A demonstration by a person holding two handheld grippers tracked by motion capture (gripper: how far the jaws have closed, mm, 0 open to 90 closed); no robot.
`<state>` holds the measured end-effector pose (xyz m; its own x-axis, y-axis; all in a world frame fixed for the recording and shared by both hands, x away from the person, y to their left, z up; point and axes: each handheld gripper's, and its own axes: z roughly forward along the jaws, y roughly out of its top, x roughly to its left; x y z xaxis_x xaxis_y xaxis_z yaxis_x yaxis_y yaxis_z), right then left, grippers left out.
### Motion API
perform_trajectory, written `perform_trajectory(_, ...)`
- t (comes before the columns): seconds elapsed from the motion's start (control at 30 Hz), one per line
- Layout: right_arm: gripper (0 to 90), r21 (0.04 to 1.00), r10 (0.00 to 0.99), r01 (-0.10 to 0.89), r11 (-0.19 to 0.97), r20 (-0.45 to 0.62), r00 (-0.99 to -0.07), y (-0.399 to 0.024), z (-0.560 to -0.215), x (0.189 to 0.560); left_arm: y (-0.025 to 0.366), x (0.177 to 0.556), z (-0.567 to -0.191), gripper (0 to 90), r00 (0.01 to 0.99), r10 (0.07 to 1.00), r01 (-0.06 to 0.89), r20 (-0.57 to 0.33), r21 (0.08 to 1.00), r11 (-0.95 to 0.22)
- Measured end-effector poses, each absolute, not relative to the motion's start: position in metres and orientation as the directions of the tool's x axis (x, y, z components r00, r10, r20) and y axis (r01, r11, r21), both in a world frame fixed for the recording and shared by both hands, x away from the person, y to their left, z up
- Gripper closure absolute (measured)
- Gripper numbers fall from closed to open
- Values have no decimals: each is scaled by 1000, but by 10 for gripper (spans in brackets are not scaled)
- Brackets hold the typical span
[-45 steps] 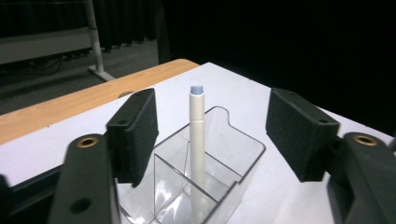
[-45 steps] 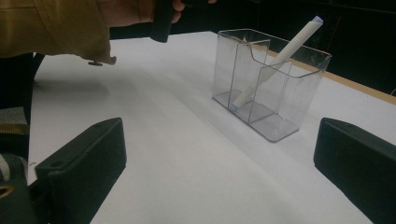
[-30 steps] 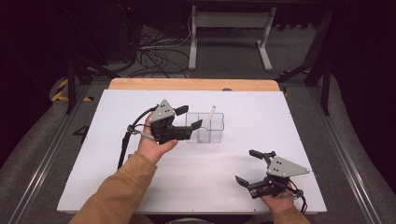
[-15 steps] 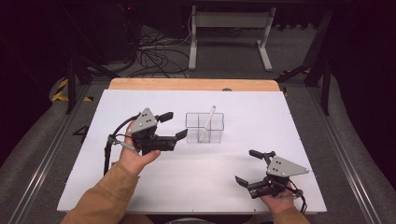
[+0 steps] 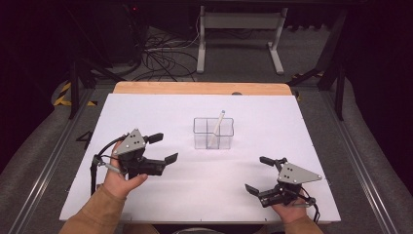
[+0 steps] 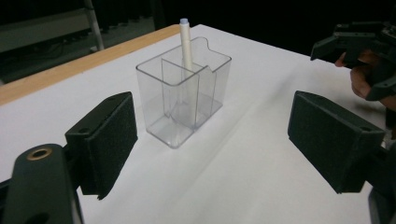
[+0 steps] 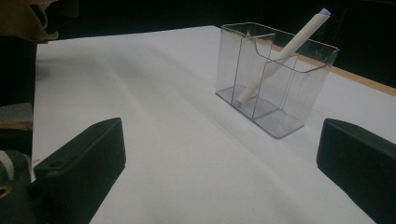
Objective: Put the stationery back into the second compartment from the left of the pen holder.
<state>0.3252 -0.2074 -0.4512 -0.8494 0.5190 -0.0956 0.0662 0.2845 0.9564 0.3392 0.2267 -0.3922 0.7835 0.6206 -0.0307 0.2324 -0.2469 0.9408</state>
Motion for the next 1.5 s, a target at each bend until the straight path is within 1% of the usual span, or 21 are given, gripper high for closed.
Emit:
perform_trajectory(0.07, 19, 956, 514, 65, 287, -96, -853, -207, -451, 325, 232, 336, -397, 167, 788, 615, 230, -25, 939, -255)
perform_trajectory(0.17, 19, 954, 512, 66, 292, -98, -853, -207, -452, 325, 238, 333, -405, 164, 799, 600, 248, -41, 931, -267)
perform_trajectory(0.23, 19, 952, 509, 69, 297, -97, -855, -206, -452, 326, 242, 330, -410, 161, 791, 612, 240, -21, 930, -279)
perform_trajectory(0.33, 19, 952, 507, 70, 300, -97, -856, -205, -452, 325, 247, 326, -417, 148, 776, 629, 258, -33, 928, -270)
perform_trajectory(0.53, 18, 950, 506, 75, 302, -93, -858, -205, -453, 326, 258, 319, -430, 147, 757, 650, 292, -60, 922, -254)
perform_trajectory(0.67, 18, 950, 506, 73, 302, -96, -857, -205, -452, 325, 264, 316, -441, 143, 746, 664, 295, -46, 917, -268)
perform_trajectory(0.8, 18, 949, 505, 73, 306, -96, -858, -205, -452, 325, 274, 313, -452, 142, 731, 677, 327, -82, 914, -242)
perform_trajectory(0.97, 18, 948, 503, 80, 309, -92, -859, -205, -453, 326, 280, 305, -458, 138, 738, 670, 313, -80, 920, -234)
perform_trajectory(1.0, 18, 947, 502, 80, 311, -92, -860, -205, -453, 326, 281, 304, -459, 138, 741, 668, 306, -69, 920, -244)
perform_trajectory(1.1, 18, 948, 502, 83, 308, -87, -860, -205, -454, 326, 283, 302, -465, 121, 733, 676, 308, -69, 921, -240)
perform_trajectory(1.33, 18, 945, 500, 86, 317, -89, -862, -205, -455, 327, 288, 298, -470, 116, 735, 673, 308, -78, 923, -229)
perform_trajectory(1.47, 18, 944, 499, 89, 316, -86, -862, -205, -456, 327, 291, 298, -475, 115, 728, 684, 306, -58, 919, -247)
perform_trajectory(1.5, 18, 944, 499, 91, 317, -84, -863, -205, -456, 327, 291, 299, -476, 114, 730, 680, 313, -67, 917, -245)
